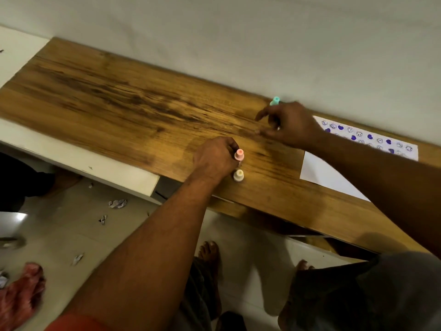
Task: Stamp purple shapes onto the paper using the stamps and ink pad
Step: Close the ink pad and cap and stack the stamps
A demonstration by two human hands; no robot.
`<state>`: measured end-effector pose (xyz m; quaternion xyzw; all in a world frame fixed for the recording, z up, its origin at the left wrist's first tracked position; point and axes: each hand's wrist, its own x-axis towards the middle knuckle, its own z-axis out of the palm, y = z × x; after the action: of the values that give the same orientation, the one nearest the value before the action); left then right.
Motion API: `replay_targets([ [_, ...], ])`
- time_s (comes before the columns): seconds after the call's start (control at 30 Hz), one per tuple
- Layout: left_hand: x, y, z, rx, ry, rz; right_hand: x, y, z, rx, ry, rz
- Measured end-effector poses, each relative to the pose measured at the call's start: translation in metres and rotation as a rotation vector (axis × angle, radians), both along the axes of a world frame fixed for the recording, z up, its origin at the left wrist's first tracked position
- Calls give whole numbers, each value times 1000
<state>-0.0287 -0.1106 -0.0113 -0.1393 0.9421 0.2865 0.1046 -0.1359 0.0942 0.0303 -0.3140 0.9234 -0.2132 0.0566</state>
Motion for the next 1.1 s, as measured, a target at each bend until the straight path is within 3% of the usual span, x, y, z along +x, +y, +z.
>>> replay_targets([
  [0.1, 1, 1, -1, 46, 25, 56, 24, -9, -12, 97, -49, 139],
  [0.47, 0, 5, 0, -74, 59, 128, 33, -35, -34, 146, 4, 188],
  [0.57, 0, 5, 0, -87, 49, 150, 24, -39, -36, 154, -1, 91],
  [0.83, -1, 1, -7, -85, 34, 145, -29, -19, -36, 197, 49, -456],
  [1.1, -3, 3, -8, -97, 21, 148, -37, -9, -37, 176, 59, -564],
])
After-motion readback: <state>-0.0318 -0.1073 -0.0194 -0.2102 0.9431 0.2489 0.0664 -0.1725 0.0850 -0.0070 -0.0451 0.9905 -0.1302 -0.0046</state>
